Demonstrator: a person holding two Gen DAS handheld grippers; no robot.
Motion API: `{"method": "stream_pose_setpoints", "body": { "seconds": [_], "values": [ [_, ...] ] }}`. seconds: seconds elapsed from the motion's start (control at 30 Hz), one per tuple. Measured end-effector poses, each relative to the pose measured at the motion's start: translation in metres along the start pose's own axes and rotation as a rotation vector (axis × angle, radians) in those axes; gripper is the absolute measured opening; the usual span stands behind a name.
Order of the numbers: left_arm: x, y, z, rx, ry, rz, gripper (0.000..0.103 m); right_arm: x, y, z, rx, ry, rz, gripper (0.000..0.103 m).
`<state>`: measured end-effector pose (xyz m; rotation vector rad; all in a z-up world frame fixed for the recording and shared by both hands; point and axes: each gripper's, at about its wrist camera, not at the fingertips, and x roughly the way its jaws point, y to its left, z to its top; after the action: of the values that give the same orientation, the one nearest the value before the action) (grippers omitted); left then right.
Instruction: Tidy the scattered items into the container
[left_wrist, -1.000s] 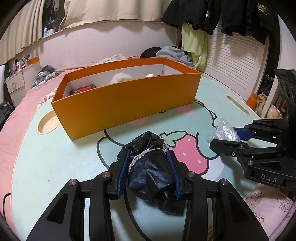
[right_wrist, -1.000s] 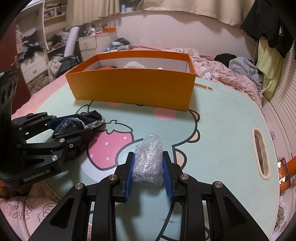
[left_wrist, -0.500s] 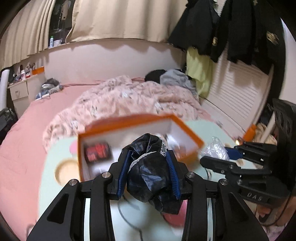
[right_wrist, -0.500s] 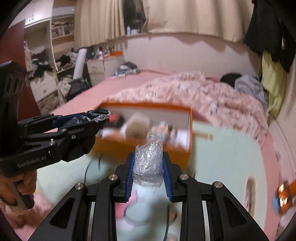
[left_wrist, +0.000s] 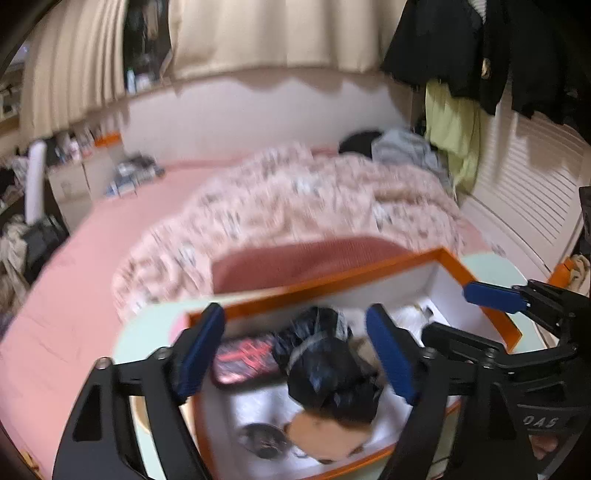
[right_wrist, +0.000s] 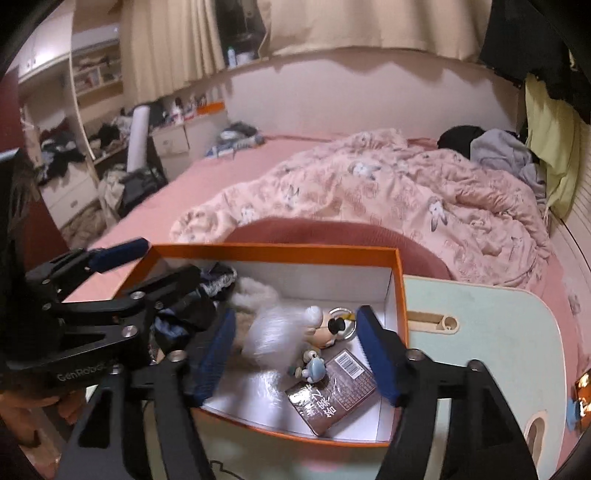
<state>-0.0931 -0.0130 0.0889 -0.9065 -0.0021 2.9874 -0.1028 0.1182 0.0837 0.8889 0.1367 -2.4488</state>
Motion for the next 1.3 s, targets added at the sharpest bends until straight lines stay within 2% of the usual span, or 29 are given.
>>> {"method": "stream_pose_setpoints", "body": {
  "seconds": [0.13, 0.2, 0.3, 0.37, 0.5, 0.6, 0.73, 0.8, 0.83, 0.87, 0.9, 1.0, 1.3],
  "values": [
    [-0.018, 0.009, 0.005, -0.059, -0.013, -0.038, 0.084, -0.016, 0.002, 0.003, -0.014, -0.029, -0.04, 0.074],
    [-0.029, 0.012, 0.008, -0.089, -0.013, -0.029, 0.084, -0.031, 0.001, 0.003, -0.005, -0.052, -0.041, 0.075],
    [-0.051, 0.005, 0.004, -0.114, 0.012, -0.006, 0.084, -0.056, 0.003, -0.005, 0.02, -0.064, -0.012, 0.083],
    [-0.065, -0.001, -0.009, -0.131, 0.039, -0.034, 0.084, -0.071, 0.006, -0.017, 0.03, -0.067, 0.002, 0.089],
    [-0.078, -0.016, -0.06, -0.159, 0.101, -0.104, 0.084, -0.083, 0.01, -0.061, 0.044, -0.001, -0.045, 0.091],
    [-0.07, -0.028, -0.091, -0.158, 0.158, -0.08, 0.084, -0.071, 0.01, -0.097, 0.039, 0.097, -0.121, 0.091],
    [-0.042, -0.036, -0.106, -0.143, 0.274, -0.073, 0.084, -0.054, 0.001, -0.124, 0.072, 0.215, -0.163, 0.092],
    [-0.031, -0.036, -0.113, -0.152, 0.316, -0.058, 0.086, -0.051, 0.0, -0.129, 0.052, 0.233, -0.22, 0.102],
    [-0.03, -0.038, -0.115, -0.136, 0.308, -0.033, 0.087, -0.05, 0.0, -0.131, 0.041, 0.238, -0.238, 0.103],
    [-0.03, -0.041, -0.116, -0.115, 0.305, -0.005, 0.092, -0.05, 0.001, -0.132, 0.034, 0.233, -0.235, 0.103],
    [-0.028, -0.044, -0.117, -0.092, 0.305, 0.018, 0.103, -0.05, 0.001, -0.133, 0.032, 0.231, -0.233, 0.103],
    [-0.031, -0.046, -0.117, -0.071, 0.274, 0.006, 0.103, -0.05, 0.001, -0.134, 0.027, 0.228, -0.231, 0.103],
    [-0.038, -0.048, -0.112, -0.063, 0.253, -0.001, 0.103, -0.05, 0.001, -0.136, 0.026, 0.227, -0.231, 0.103]
  ]
}}
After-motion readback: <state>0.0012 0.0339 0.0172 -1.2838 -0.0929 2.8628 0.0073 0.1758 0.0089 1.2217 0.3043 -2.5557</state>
